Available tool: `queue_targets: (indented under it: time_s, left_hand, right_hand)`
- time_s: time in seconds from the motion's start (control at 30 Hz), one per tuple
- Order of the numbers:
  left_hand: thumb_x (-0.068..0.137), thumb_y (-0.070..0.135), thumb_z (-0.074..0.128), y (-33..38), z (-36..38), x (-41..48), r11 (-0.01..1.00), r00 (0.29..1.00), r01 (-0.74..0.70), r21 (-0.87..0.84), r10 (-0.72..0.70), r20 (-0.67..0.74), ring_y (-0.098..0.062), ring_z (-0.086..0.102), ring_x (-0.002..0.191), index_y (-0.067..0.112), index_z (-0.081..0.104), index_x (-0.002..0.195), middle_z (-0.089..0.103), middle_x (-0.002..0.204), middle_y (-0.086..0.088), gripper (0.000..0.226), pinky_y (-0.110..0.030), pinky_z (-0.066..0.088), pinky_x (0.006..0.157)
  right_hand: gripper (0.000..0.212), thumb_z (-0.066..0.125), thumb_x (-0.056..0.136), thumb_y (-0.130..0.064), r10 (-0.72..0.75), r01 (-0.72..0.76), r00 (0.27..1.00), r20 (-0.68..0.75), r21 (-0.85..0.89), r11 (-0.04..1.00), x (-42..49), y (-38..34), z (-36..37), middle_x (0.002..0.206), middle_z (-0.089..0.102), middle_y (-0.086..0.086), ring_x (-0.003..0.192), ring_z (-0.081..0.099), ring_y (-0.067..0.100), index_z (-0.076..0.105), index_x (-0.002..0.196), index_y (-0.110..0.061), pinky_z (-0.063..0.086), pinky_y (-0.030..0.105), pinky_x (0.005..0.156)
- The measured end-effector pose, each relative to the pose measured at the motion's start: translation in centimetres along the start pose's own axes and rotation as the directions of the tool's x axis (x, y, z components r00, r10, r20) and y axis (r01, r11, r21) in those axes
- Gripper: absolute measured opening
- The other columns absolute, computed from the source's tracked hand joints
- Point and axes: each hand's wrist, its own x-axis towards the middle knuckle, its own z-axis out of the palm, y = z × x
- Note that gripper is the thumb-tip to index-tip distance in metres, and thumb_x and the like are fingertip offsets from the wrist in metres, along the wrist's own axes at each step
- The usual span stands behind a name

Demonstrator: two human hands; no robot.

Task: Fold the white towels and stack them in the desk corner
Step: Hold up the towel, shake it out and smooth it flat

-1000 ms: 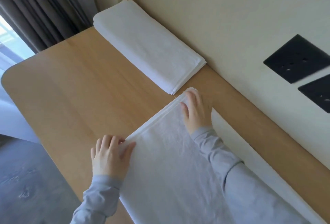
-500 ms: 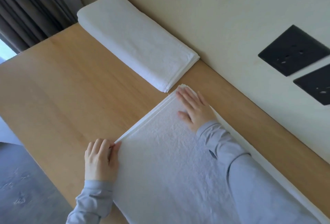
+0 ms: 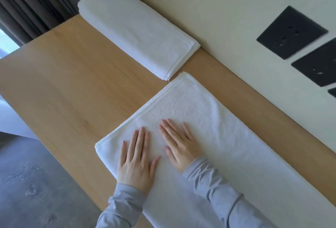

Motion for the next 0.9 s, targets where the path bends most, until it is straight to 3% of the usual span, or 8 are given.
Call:
queue_targets:
  time_s: [0.1, 0.2, 0.3, 0.43, 0.53, 0.6, 0.77, 0.9]
  left_hand:
    - [0.095, 0.051, 0.017, -0.5, 0.1, 0.0, 1.000, 1.000, -0.004, 0.013, 0.004, 0.025, -0.020, 0.021, 0.141, 0.008, 0.032, 0.144, 0.030, 0.151, -0.008, 0.066, -0.048, 0.017, 0.113]
    - [0.093, 0.053, 0.020, -1.3, 0.2, -0.3, 0.999, 1.000, 0.017, 0.043, -0.019, 0.024, -0.022, 0.019, 0.143, 0.015, 0.030, 0.146, 0.026, 0.153, -0.005, 0.066, -0.052, 0.015, 0.114]
    - [0.093, 0.054, 0.021, -1.7, 0.1, -0.4, 0.998, 1.000, 0.019, 0.056, -0.020, 0.008, -0.025, 0.021, 0.142, 0.014, 0.030, 0.146, 0.026, 0.153, -0.007, 0.067, -0.055, 0.017, 0.113]
    - [0.093, 0.056, 0.017, -1.3, 0.0, -0.4, 0.998, 0.999, 0.032, 0.063, -0.032, 0.003, -0.027, 0.022, 0.142, 0.014, 0.030, 0.146, 0.026, 0.153, -0.007, 0.069, -0.056, 0.017, 0.113]
    - [0.092, 0.055, 0.019, -1.1, 0.0, -0.4, 0.997, 0.999, 0.041, 0.073, -0.041, -0.001, -0.028, 0.022, 0.142, 0.014, 0.029, 0.146, 0.027, 0.153, -0.008, 0.069, -0.056, 0.017, 0.113]
    - [0.091, 0.055, 0.020, -1.0, 0.1, -0.4, 0.996, 0.999, 0.048, 0.076, -0.048, 0.002, -0.028, 0.022, 0.142, 0.014, 0.028, 0.147, 0.026, 0.153, -0.008, 0.069, -0.056, 0.018, 0.113]
    - [0.092, 0.059, 0.011, -1.0, 0.1, -0.4, 0.996, 0.998, 0.057, 0.075, -0.057, 0.009, -0.026, 0.022, 0.142, 0.014, 0.028, 0.147, 0.026, 0.154, -0.007, 0.073, -0.056, 0.019, 0.112]
    - [0.091, 0.061, 0.008, -1.1, 0.3, -0.6, 0.995, 0.998, 0.055, 0.082, -0.056, 0.011, -0.024, 0.019, 0.143, 0.016, 0.024, 0.148, 0.022, 0.155, -0.006, 0.075, -0.053, 0.015, 0.114]
  right_hand:
    - [0.056, 0.037, 0.093, -0.038, 0.001, 0.003, 0.998, 0.065, -0.063, 0.998, -0.3, 4.3, -0.8, 0.152, 0.031, 0.002, 0.142, 0.025, 0.019, 0.034, 0.144, -0.015, 0.022, 0.050, 0.112]
    - [0.058, 0.024, 0.095, -0.043, 0.168, -0.155, 0.982, 0.089, -0.141, 0.978, -0.8, 10.0, -2.1, 0.154, 0.023, 0.003, 0.143, 0.018, 0.020, 0.023, 0.147, -0.016, 0.024, 0.051, 0.113]
    - [0.059, 0.021, 0.095, -0.042, 0.274, -0.266, 0.958, 0.082, -0.097, 0.959, -1.4, 13.3, -2.7, 0.155, 0.022, 0.003, 0.143, 0.019, 0.019, 0.023, 0.147, -0.014, 0.023, 0.048, 0.114]
    - [0.059, 0.021, 0.095, -0.040, 0.262, -0.255, 0.963, 0.062, -0.100, 0.962, -1.3, 13.3, -2.5, 0.155, 0.024, 0.003, 0.143, 0.020, 0.019, 0.026, 0.147, -0.012, 0.018, 0.046, 0.116]
    - [0.063, 0.010, 0.094, -0.042, 0.335, -0.322, 0.940, 0.055, -0.173, 0.931, -1.2, 12.1, -2.8, 0.157, 0.015, 0.005, 0.145, 0.011, 0.023, 0.016, 0.148, -0.010, 0.004, 0.047, 0.118]
    - [0.062, 0.015, 0.094, -0.038, 0.370, -0.367, 0.929, -0.002, -0.135, 0.920, -1.4, 9.1, -2.9, 0.155, 0.017, 0.012, 0.144, 0.014, 0.029, 0.019, 0.147, -0.004, 0.006, 0.051, 0.115]
    - [0.061, 0.041, 0.088, -0.035, 0.114, -0.114, 0.993, -0.037, -0.001, 0.993, -5.3, -2.6, 0.1, 0.149, 0.034, 0.013, 0.140, 0.028, 0.028, 0.038, 0.141, -0.004, 0.025, 0.055, 0.111]
    - [0.060, 0.040, 0.090, -0.043, 0.022, -0.020, 0.999, 0.036, -0.039, 0.999, -9.2, -2.1, 0.7, 0.150, 0.034, 0.005, 0.141, 0.026, 0.019, 0.040, 0.141, -0.011, 0.024, 0.051, 0.111]
